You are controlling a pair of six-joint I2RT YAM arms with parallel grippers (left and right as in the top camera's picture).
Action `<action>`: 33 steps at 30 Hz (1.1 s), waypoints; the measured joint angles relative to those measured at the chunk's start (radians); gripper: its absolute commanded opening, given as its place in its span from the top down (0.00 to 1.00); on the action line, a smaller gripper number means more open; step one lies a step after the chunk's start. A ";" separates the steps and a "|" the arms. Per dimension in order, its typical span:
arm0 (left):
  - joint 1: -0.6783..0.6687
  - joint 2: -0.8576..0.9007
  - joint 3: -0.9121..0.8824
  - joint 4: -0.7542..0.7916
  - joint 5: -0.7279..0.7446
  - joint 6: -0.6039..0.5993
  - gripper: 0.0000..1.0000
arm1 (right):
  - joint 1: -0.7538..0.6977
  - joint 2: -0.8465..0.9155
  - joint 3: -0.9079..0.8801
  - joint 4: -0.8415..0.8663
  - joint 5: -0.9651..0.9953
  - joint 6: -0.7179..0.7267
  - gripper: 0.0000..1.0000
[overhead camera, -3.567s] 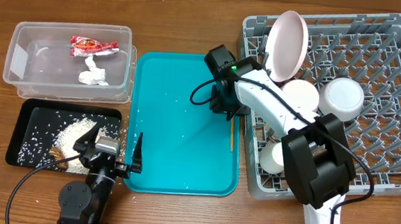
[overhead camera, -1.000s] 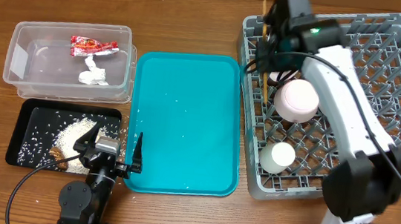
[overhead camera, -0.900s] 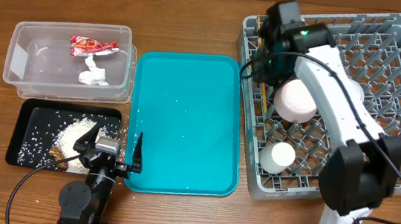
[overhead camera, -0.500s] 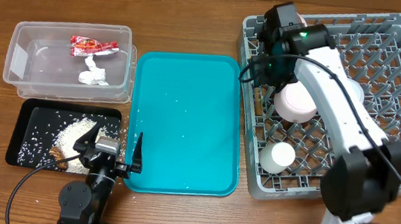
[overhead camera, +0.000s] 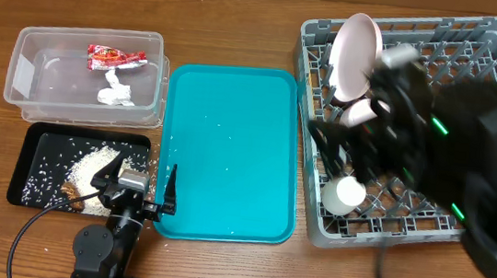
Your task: Sort waste into correct bins and load items into the dishwasher
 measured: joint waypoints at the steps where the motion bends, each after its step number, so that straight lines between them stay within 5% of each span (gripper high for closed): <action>1: 0.000 0.000 0.000 0.000 0.000 0.000 0.00 | 0.000 -0.031 0.000 -0.012 0.001 0.001 0.00; 11: 0.000 0.000 0.000 0.000 0.000 0.000 0.00 | 0.000 -0.222 0.000 -0.143 0.163 0.006 0.00; 18: 0.000 0.000 0.000 0.000 0.000 0.000 0.00 | -0.159 -0.335 -0.103 -0.005 0.227 0.006 0.00; 33: 0.000 0.000 -0.001 0.000 0.000 0.000 0.00 | -0.401 -0.752 -0.980 0.621 0.192 0.007 0.00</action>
